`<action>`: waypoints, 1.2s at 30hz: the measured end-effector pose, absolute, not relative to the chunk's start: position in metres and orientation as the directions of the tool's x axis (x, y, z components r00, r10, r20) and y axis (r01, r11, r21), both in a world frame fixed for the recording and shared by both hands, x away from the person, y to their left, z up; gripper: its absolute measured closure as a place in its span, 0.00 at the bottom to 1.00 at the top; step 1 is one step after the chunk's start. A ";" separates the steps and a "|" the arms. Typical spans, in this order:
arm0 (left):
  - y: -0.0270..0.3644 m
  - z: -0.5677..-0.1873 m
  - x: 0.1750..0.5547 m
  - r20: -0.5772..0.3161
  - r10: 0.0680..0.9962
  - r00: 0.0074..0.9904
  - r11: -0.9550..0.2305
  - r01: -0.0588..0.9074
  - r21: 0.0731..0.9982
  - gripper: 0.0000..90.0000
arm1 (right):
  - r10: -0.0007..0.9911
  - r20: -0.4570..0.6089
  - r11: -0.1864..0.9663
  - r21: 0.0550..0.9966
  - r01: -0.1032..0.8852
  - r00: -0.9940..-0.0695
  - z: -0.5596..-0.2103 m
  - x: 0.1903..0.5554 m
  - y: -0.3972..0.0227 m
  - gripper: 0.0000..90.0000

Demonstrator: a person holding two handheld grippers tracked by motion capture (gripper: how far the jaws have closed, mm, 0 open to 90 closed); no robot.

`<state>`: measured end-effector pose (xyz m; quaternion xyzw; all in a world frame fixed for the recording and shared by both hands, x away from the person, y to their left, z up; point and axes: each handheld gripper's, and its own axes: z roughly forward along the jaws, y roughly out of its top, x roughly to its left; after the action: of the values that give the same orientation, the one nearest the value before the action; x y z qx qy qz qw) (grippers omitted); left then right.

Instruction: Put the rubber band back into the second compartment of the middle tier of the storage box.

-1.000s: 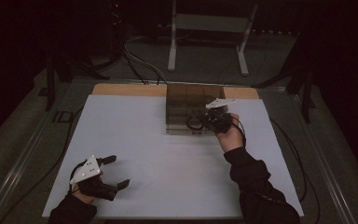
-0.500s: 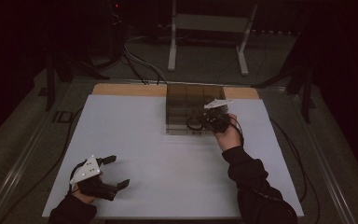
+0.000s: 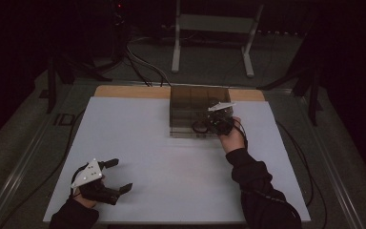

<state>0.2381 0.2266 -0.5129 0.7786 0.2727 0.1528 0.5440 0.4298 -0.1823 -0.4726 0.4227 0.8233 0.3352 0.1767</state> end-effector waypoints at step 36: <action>0.226 -0.513 0.238 -0.057 0.587 0.808 -0.262 0.256 0.930 0.00 | 0.811 -0.015 0.457 0.639 0.618 -0.585 -0.479 0.444 -0.176 0.94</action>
<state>0.2380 0.2260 -0.5125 0.7798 0.2701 0.1522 0.5439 0.4439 -0.1757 -0.4794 0.4263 0.8382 0.2994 0.1611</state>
